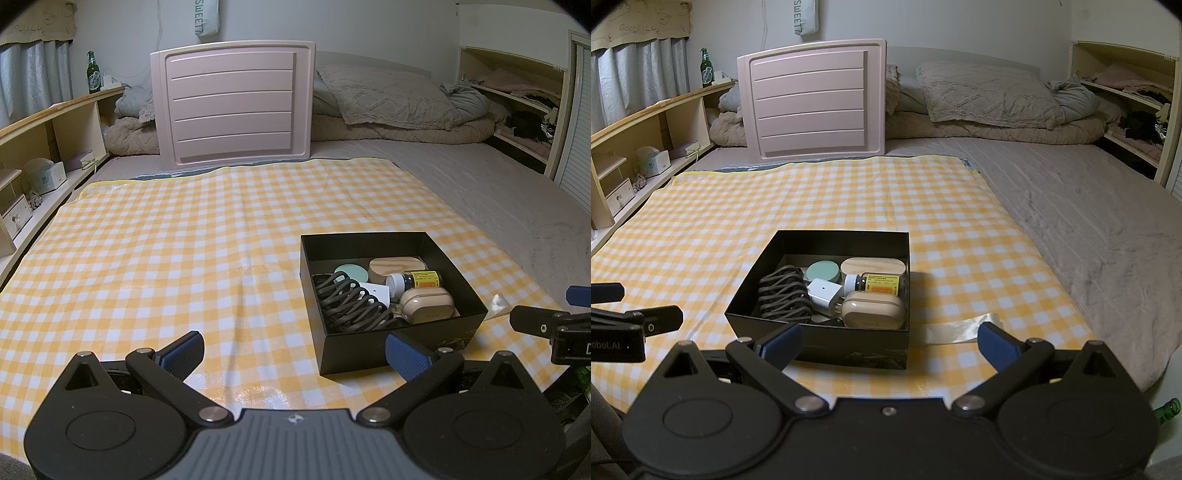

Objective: Organize rigid objects

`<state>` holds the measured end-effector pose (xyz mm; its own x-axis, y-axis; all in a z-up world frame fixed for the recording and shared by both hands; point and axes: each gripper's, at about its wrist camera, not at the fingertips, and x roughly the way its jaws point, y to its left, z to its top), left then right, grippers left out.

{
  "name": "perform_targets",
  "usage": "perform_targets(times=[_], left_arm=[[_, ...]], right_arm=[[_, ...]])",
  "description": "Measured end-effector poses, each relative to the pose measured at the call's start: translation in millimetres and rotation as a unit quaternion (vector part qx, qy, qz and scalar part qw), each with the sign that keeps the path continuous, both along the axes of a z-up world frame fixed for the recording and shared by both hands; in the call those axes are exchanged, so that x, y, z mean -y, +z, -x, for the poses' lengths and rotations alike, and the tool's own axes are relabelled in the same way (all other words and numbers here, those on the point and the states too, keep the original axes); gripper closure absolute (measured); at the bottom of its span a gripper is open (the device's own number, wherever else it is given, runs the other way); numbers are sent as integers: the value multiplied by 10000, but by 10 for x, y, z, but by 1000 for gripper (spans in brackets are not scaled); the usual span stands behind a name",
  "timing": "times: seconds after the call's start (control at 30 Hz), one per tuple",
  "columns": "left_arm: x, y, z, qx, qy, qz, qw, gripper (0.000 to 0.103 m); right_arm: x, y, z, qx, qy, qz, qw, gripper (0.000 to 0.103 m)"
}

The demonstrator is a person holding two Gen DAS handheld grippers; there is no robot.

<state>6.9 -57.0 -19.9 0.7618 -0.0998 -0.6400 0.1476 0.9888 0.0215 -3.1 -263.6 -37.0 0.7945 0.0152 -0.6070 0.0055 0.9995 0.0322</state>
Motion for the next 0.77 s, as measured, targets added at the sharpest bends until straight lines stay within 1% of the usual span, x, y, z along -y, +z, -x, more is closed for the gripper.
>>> perform_targets(times=[0.77], left_arm=[[-15, -16, 0, -3, -63, -12, 10000, 0]], right_arm=[[6, 2, 4, -14, -4, 3, 10000, 1]])
